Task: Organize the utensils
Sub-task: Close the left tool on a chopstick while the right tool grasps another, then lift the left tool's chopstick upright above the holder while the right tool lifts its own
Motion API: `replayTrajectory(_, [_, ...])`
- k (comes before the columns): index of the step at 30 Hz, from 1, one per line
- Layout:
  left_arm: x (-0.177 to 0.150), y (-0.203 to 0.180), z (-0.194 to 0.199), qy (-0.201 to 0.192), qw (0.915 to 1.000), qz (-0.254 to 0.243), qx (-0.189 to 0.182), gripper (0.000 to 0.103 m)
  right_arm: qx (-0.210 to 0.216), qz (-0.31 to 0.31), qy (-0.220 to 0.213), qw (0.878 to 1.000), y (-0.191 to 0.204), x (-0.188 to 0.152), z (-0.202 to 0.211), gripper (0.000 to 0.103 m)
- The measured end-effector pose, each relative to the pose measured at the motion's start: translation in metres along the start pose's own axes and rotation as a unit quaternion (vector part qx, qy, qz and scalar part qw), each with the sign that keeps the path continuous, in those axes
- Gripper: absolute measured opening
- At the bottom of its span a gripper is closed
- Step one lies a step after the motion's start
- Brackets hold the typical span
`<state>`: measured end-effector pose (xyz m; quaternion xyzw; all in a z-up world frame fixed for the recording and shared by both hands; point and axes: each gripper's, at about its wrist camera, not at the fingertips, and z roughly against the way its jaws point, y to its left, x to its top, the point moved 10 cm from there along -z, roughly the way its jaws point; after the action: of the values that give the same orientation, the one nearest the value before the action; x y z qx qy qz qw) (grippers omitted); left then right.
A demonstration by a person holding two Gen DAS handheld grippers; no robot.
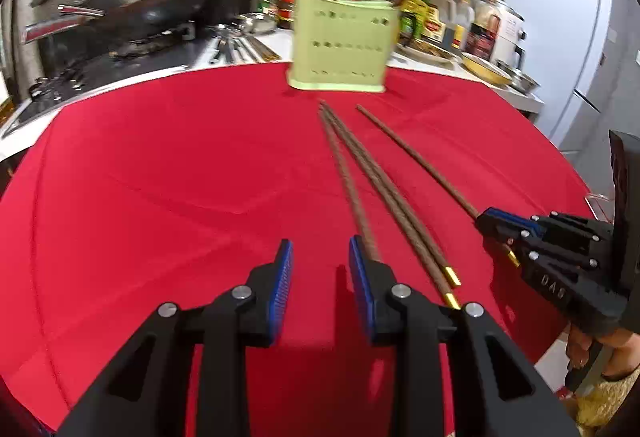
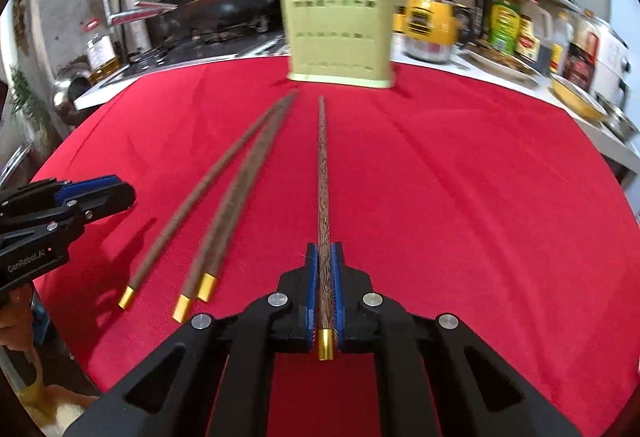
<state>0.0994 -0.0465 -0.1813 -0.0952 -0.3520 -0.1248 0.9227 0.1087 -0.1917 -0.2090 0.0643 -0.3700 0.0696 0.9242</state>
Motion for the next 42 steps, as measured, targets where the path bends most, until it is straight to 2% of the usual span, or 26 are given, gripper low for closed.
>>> replayTrajectory(4, [-0.002,-0.017,-0.008,0.017,0.9996,-0.01,-0.02,0.028,-0.01,-0.017,-0.001,1.0,-0.019,-0.005,0.006,0.007])
replayTrajectory(8, [-0.006,-0.031,-0.015,0.033,0.9987,-0.033,-0.02,0.026,0.0,-0.022,-0.004,1.0,-0.019,-0.006,0.007,0.007])
replayTrajectory(11, [-0.012,-0.034,-0.021,0.049,0.9975,-0.052,-0.001,0.011,0.012,-0.014,-0.011,1.0,-0.011,-0.006,0.007,0.008])
replayTrajectory(16, [-0.014,-0.016,-0.019,0.056,0.9958,-0.06,0.04,0.008,0.024,0.005,-0.013,1.0,-0.001,-0.009,0.008,0.009])
replayTrajectory(20, [-0.021,-0.002,-0.008,0.059,0.9966,-0.046,0.035,0.009,0.035,0.003,-0.016,0.999,-0.001,-0.016,0.015,0.009])
replayTrajectory(24, [-0.031,-0.003,0.002,0.059,0.9963,-0.052,0.036,0.026,0.038,0.005,-0.031,0.999,0.0,-0.024,0.024,0.017])
replayTrajectory(27, [-0.033,-0.006,0.002,0.051,0.9951,-0.066,0.053,0.026,0.027,0.009,-0.048,0.998,0.001,-0.027,0.026,0.017])
replayTrajectory(29, [-0.031,-0.005,0.0,0.047,0.996,-0.059,0.048,0.026,0.015,0.012,-0.055,0.998,0.002,-0.027,0.026,0.016])
replayTrajectory(30, [-0.031,-0.005,0.0,0.045,0.9959,-0.061,0.049,0.024,0.008,0.015,-0.057,0.998,0.003,-0.027,0.026,0.015])
replayTrajectory(33, [-0.032,-0.003,0.001,0.035,0.9948,-0.072,0.063,0.008,0.01,0.01,-0.055,0.998,0.004,-0.028,0.027,0.007])
replayTrajectory(34, [-0.031,-0.001,0.001,0.031,0.9948,-0.072,0.064,0.007,0.009,0.009,-0.053,0.998,0.003,-0.027,0.027,0.007])
replayTrajectory(36, [-0.029,0.0,0.004,0.029,0.9971,-0.057,0.04,0.007,0.013,0.005,-0.051,0.999,0.003,-0.026,0.027,0.007])
replayTrajectory(42, [0.004,0.005,0.033,-0.039,0.9976,-0.045,0.034,0.007,0.018,0.006,-0.082,0.996,0.005,-0.001,0.049,0.007])
